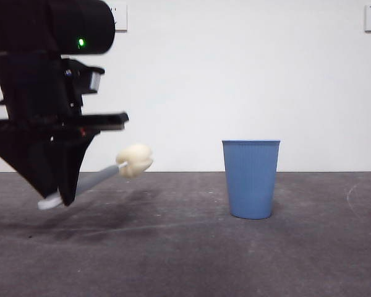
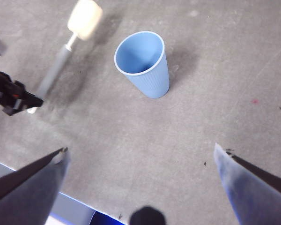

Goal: Pick up the cup brush,pick up the cup,insert the brush into the cup,clean the cup,put the cup brush back,put the cup back to the fixed position on the table

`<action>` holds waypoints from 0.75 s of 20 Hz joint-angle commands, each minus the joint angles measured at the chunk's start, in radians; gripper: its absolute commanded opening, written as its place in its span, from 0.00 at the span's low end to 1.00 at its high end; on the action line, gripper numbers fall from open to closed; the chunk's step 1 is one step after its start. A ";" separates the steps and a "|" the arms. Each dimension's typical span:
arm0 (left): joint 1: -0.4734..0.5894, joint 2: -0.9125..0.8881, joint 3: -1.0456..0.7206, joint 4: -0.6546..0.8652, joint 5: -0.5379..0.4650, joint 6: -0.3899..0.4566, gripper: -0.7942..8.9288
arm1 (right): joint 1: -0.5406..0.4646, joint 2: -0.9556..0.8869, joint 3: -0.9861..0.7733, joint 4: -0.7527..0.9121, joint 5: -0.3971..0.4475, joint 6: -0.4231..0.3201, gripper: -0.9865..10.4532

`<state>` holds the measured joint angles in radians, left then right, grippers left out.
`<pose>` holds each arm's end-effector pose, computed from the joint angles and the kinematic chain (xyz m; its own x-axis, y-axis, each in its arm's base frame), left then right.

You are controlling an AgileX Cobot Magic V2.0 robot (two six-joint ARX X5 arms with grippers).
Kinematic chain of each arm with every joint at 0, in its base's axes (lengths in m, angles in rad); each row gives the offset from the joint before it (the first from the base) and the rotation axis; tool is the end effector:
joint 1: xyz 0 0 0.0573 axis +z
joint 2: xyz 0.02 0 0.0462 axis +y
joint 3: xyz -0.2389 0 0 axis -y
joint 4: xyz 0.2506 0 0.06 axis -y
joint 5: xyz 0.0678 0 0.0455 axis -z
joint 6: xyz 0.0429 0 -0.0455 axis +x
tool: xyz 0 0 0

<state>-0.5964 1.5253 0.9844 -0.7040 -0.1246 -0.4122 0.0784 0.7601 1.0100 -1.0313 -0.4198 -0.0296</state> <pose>0.2431 -0.1586 0.1600 0.3326 -0.0756 -0.9400 0.1665 0.9858 -0.0204 0.1489 0.0292 0.3129 0.6144 0.4571 -0.6431 -0.3806 0.8857 0.2659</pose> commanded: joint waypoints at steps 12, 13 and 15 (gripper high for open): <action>0.003 -0.443 -0.007 -0.099 0.001 0.179 0.07 | 0.077 0.165 -0.362 0.591 -0.134 0.104 0.61; 0.003 -0.460 -0.007 -0.116 0.001 0.180 0.07 | 0.089 0.177 -0.401 0.660 -0.130 0.119 0.61; 0.003 -0.484 -0.007 -0.144 0.001 0.192 0.07 | 0.113 0.206 -0.472 0.776 -0.119 0.138 0.61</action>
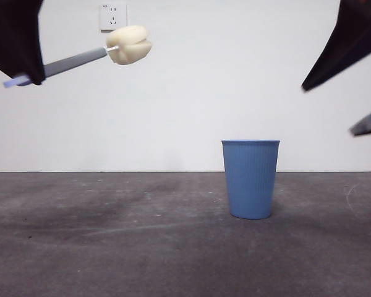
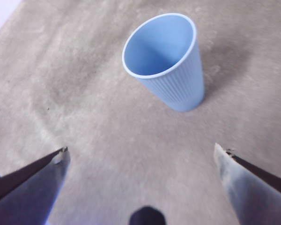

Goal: Pick up the cup brush,pick up the cup,insert the brush into the cup,clean the cup,put the cup brush back,put the cup back to the fixed position on the table

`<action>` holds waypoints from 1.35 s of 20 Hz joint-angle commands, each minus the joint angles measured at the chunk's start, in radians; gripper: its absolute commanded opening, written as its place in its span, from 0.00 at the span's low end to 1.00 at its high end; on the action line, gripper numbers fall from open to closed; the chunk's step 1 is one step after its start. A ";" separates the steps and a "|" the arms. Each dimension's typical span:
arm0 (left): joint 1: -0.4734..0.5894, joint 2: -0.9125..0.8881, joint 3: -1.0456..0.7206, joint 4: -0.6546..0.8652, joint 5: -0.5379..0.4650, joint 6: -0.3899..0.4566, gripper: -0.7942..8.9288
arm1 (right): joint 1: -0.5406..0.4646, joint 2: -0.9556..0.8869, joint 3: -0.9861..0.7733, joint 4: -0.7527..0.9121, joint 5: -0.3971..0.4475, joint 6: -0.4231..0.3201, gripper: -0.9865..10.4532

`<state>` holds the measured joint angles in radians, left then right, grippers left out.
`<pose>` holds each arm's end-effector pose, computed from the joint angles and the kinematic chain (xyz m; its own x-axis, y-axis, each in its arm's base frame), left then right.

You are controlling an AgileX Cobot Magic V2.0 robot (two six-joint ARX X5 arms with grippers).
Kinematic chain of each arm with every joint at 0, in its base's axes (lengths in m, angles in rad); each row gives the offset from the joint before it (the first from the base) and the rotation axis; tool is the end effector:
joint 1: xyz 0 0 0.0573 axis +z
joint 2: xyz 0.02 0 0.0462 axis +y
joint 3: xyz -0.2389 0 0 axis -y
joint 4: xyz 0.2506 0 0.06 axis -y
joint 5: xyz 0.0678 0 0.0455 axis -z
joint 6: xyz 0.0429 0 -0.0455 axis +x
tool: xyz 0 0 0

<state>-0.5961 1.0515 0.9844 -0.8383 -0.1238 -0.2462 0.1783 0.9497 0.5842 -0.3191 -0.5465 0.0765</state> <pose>0.1880 -0.1212 0.2671 0.5763 -0.2418 -0.7807 0.3205 0.9456 -0.0563 0.2100 0.0605 0.1982 0.5592 0.6288 -0.5403 -0.4986 0.7757 0.3869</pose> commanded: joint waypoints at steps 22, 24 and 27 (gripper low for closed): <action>0.002 -0.022 -0.007 -0.021 0.024 0.041 0.07 | 0.183 0.699 -0.172 1.072 0.235 -0.047 0.61; 0.002 -0.022 -0.007 -0.020 0.023 0.041 0.07 | 0.191 0.732 -0.171 1.134 0.236 -0.045 0.61; 0.002 -0.022 -0.007 -0.015 0.024 0.038 0.07 | 0.198 0.779 -0.167 1.209 0.239 -0.045 0.61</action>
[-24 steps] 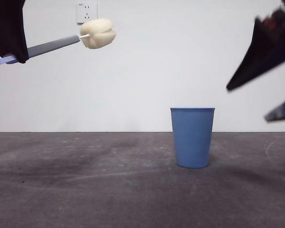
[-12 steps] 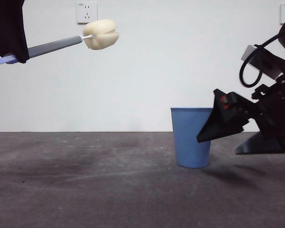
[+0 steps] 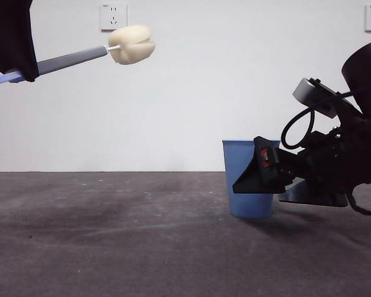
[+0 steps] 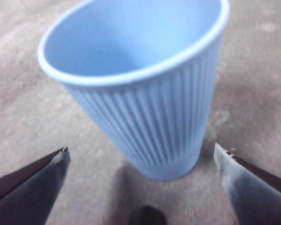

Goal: Pick up the cup brush,pick up the cup,insert the brush into the cup,clean the cup,put the cup brush back,put the cup back to the fixed position on the table

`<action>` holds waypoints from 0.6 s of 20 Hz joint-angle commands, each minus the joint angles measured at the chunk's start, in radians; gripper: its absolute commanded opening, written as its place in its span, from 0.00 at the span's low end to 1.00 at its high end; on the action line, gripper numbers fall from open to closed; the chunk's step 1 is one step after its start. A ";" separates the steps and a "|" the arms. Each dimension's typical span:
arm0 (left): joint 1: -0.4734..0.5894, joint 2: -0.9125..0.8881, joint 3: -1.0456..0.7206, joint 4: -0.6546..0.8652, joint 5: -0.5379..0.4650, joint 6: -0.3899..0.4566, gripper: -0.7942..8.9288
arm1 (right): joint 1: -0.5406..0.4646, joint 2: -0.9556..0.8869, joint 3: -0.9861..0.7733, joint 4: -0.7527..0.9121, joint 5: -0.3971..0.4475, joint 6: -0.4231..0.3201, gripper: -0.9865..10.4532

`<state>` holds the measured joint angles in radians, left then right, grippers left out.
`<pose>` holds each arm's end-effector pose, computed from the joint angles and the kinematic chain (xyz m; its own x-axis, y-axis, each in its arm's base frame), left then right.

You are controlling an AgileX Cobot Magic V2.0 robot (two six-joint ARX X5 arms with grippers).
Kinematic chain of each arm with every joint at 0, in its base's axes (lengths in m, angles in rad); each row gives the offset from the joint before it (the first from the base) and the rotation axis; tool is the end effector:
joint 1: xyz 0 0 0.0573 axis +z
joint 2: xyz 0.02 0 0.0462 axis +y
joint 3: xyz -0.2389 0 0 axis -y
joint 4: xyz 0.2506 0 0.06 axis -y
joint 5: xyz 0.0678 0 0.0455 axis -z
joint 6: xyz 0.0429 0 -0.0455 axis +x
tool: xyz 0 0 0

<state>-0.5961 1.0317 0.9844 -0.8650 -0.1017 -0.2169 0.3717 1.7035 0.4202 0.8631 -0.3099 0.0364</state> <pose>0.1829 -0.1189 0.2692 0.5608 -0.2578 -0.7868 0.3544 0.9336 -0.0533 0.2556 0.1137 0.0727 0.6994 0.5999 -0.3885 -0.5911 0.7911 0.1576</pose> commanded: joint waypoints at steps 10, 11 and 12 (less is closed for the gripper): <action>0.002 -0.002 -0.007 0.011 0.001 0.008 0.07 | 0.024 0.146 0.114 0.079 0.036 0.001 0.54; 0.002 -0.002 -0.007 0.011 0.001 0.008 0.07 | 0.024 0.146 0.117 0.079 0.053 0.001 0.49; 0.002 -0.002 -0.007 0.011 0.001 0.008 0.07 | 0.024 0.148 0.120 0.079 0.054 0.001 0.46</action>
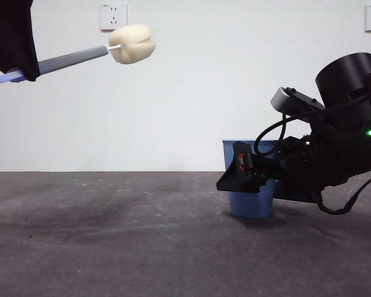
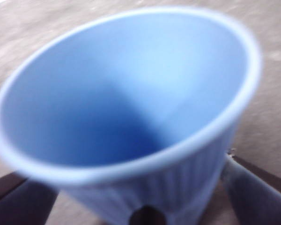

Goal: Pick up the cup brush,pick up the cup,insert the brush into the cup,clean the cup,put the cup brush back,put the cup back to the fixed position on the table

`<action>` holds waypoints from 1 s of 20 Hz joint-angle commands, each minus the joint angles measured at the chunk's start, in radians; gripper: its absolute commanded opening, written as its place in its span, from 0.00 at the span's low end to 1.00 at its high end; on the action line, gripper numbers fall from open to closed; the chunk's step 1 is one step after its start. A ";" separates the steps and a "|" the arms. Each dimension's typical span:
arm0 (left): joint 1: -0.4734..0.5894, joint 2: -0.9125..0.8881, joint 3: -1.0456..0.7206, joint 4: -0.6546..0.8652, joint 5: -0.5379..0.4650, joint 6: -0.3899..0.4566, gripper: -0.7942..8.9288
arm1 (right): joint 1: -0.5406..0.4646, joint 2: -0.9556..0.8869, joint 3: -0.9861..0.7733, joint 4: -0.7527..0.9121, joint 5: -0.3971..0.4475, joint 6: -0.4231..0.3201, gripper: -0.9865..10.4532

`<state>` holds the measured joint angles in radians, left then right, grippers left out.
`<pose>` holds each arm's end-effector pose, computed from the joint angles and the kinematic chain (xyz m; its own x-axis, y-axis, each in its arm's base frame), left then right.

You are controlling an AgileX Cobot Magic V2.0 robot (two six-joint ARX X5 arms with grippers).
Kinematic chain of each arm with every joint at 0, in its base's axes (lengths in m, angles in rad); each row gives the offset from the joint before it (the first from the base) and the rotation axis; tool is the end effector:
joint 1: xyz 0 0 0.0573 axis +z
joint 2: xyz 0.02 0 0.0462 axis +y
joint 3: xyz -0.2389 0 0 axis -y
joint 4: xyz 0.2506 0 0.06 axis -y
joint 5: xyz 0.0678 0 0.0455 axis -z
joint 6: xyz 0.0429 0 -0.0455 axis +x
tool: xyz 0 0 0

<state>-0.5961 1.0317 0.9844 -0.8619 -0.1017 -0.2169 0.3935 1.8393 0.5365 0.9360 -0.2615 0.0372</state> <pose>0.1832 -0.1190 0.2694 0.5628 -0.2591 -0.7849 0.3545 0.9335 -0.0540 0.2817 0.1289 0.0689 0.7337 0.5845 -0.3464 -0.5805 0.8042 0.1274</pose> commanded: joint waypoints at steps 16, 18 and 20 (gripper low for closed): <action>0.002 -0.002 -0.007 -0.080 0.003 0.166 0.07 | 0.010 -0.225 0.028 -0.376 0.005 -0.084 0.07; 0.002 -0.002 -0.007 -0.097 0.010 0.230 0.07 | 0.010 -0.334 0.074 -0.626 0.025 -0.159 0.07; 0.002 -0.002 -0.007 -0.116 0.038 0.309 0.07 | 0.022 -0.408 0.132 -0.836 0.072 -0.217 0.07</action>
<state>-0.5961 1.0317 0.9844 -0.9794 -0.0685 0.0284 0.4110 1.4261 0.6708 0.1337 -0.1890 -0.1318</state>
